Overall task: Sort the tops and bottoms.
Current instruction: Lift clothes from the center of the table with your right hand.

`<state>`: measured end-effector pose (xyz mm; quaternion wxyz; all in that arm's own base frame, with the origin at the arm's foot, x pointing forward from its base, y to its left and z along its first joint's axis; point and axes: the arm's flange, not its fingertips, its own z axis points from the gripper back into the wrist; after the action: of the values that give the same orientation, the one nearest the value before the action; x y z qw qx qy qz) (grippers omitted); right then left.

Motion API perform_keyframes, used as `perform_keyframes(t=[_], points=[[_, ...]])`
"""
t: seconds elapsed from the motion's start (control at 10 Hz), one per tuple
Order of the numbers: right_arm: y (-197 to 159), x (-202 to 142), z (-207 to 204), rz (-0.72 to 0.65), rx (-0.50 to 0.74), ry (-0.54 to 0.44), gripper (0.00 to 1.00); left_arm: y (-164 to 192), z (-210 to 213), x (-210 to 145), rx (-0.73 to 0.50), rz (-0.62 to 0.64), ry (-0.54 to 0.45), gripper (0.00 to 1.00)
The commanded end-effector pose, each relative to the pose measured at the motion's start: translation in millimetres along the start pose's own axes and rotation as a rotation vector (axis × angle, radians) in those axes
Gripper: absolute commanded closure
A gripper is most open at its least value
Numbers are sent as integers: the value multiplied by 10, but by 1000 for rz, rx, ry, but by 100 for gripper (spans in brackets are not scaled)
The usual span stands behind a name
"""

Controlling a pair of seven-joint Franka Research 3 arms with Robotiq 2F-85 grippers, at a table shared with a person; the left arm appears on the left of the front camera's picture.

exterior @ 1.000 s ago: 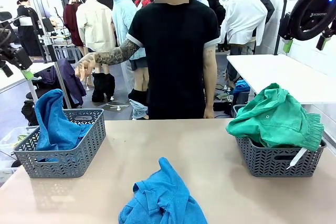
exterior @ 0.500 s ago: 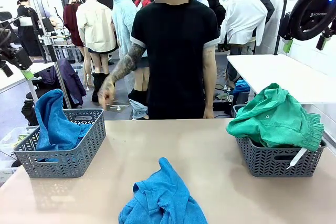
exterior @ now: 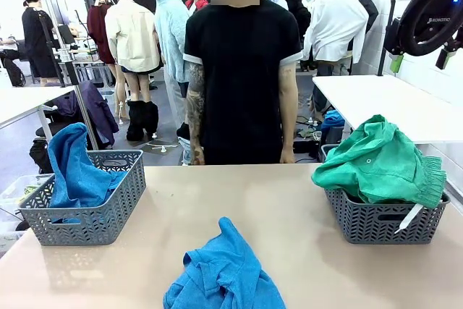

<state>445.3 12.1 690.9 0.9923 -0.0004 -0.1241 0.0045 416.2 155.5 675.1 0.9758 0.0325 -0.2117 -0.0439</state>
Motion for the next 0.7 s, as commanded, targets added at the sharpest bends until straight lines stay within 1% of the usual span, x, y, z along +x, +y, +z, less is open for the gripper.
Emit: perform_keyframes(t=[0.0, 0.1, 0.2, 0.3, 0.4, 0.5, 0.6], points=[[7, -18, -27, -3, 4, -10, 0, 504, -119, -6, 89, 99, 33, 19], [7, -18, -27, -3, 4, -10, 0, 801, -216, -117, 82, 182, 84, 19], [7, -18, -27, -3, 4, -10, 0, 1088, -271, -246, 66, 231, 97, 19], [7, -18, -27, -3, 4, -10, 0, 1344, -283, -378, -2, 273, 87, 19], [7, -18, -27, -3, 4, -10, 0, 1480, -289, -449, -49, 289, 48, 19], [-1, 0, 0, 0, 0, 0, 0, 1246, -332, -424, 61, 238, 91, 19], [235, 141, 224, 110, -31, -17, 0, 1246, -332, -424, 61, 238, 91, 19]])
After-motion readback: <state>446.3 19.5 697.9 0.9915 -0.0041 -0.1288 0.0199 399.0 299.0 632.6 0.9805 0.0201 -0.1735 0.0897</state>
